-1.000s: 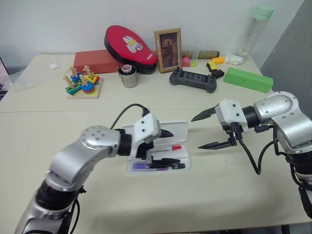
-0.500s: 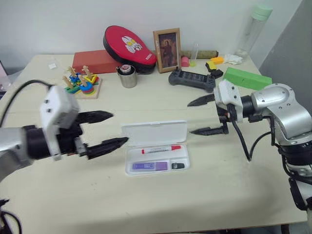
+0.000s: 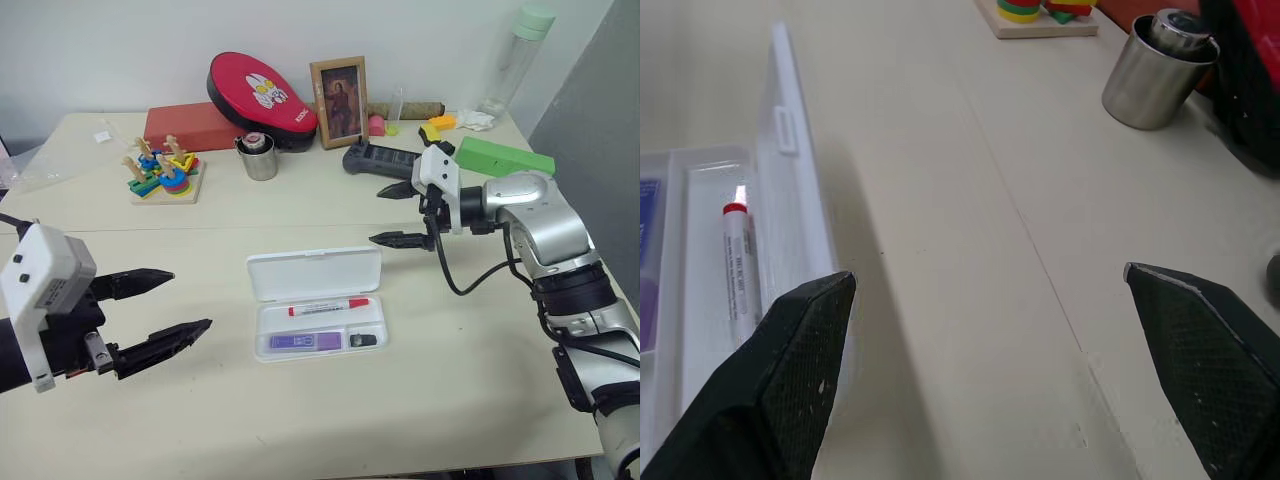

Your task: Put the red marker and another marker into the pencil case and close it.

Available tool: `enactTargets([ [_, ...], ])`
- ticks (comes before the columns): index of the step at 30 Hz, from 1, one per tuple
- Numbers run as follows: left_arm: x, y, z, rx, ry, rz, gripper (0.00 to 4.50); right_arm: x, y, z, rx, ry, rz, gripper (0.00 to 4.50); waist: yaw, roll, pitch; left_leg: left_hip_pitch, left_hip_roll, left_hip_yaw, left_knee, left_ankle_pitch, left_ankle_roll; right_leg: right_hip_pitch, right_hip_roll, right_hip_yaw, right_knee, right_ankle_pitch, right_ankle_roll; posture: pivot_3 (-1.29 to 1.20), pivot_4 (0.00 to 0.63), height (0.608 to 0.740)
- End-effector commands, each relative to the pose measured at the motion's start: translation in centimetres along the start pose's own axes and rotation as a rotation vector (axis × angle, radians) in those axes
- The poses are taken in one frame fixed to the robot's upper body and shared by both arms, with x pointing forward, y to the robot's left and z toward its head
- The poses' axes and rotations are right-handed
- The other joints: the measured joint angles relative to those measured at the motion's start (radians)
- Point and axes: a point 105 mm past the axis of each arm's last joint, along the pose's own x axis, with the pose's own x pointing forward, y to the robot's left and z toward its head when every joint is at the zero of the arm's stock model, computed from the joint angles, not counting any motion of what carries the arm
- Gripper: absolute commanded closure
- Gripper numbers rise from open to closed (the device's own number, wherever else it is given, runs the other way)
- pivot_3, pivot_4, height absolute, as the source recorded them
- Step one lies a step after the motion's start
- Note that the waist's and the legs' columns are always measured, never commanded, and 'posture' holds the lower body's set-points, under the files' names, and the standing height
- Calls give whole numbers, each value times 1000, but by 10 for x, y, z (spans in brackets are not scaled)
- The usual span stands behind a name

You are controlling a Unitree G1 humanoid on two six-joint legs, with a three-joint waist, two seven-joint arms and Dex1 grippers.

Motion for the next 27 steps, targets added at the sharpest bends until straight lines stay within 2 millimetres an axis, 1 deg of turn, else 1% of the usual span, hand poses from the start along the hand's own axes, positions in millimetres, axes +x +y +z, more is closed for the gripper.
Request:
enactTargets([
  [1, -3, 2, 4, 30, -20, 32, 27, -4, -17, 17, -11, -45, -79, 698, -1, 0, 0, 0, 0, 0, -1, 0, 0, 0, 0, 0, 0, 0, 0, 0, 150, 740],
  [3, -3, 2, 3, 29, -19, 36, 27, -2, -18, 16, -13, -40, -82, 1088, 0, 0, 0, 0, 0, 1, -3, 0, -1, -2, 0, 1, 0, 0, 0, 0, 150, 740],
  [7, -3, 3, 4, 33, -22, 38, 27, 2, -14, 11, -18, -20, -58, 2070, 0, 0, 0, -1, 0, 2, -6, 1, -1, -5, 0, 2, 0, -1, -2, 0, 150, 740],
  [8, -2, 4, 4, 35, -23, 38, 27, 4, -12, 10, -16, -17, -49, 2423, -1, 0, 0, -1, 0, 3, -7, 1, -1, -6, 0, 2, 0, -1, -2, 0, 150, 740],
  [11, -2, 4, 5, 41, -27, 39, 27, 11, -4, 5, -6, -15, -6, 3180, -1, 0, 0, -1, 0, 3, -7, 1, -1, -7, 0, 3, 0, -1, -2, 0, 150, 740],
  [12, -2, 4, 5, 42, -28, 40, 27, 13, -2, 4, -5, -14, 2, 3518, -2, 0, 0, -1, 0, 4, -7, 1, -1, -7, 0, 3, 0, -1, -2, 0, 150, 740],
  [13, -3, 4, 6, 45, -27, 42, 27, 15, 0, 3, -15, -9, 15, 3647, -2, 0, 0, -1, 0, 4, -7, 1, -1, -7, 0, 4, 0, -1, -2, 0, 150, 740],
  [16, -6, 3, 6, 46, -22, 42, 27, 18, 5, 2, -30, -5, 40, 4403, -3, 0, 0, -1, 0, 4, -7, 1, -1, -7, 0, 4, 0, -1, -2, 0, 150, 740],
  [19, -8, -1, 3, 34, -13, 31, 27, 23, 10, 2, -50, -1, 68, 4457, -3, 0, 0, -1, 0, 4, -7, 1, -1, -8, 0, 4, 0, -1, -2, 0, 150, 740],
  [22, -5, -8, -1, 23, -6, 7, 27, 28, 19, 2, -66, -5, 106, 4457, -3, 0, 0, -1, 1, 4, -7, 1, -1, -8, 0, 4, 0, -1, -2, 0, 150, 740],
  [27, -2, -10, -2, 23, -12, 0, 27, 33, 25, -4, -94, 17, 133, 4457, -3, 0, 0, -1, 1, 5, -7, 1, -1, -8, 0, 4, 1, -1, -2, 0, 150, 740],
])
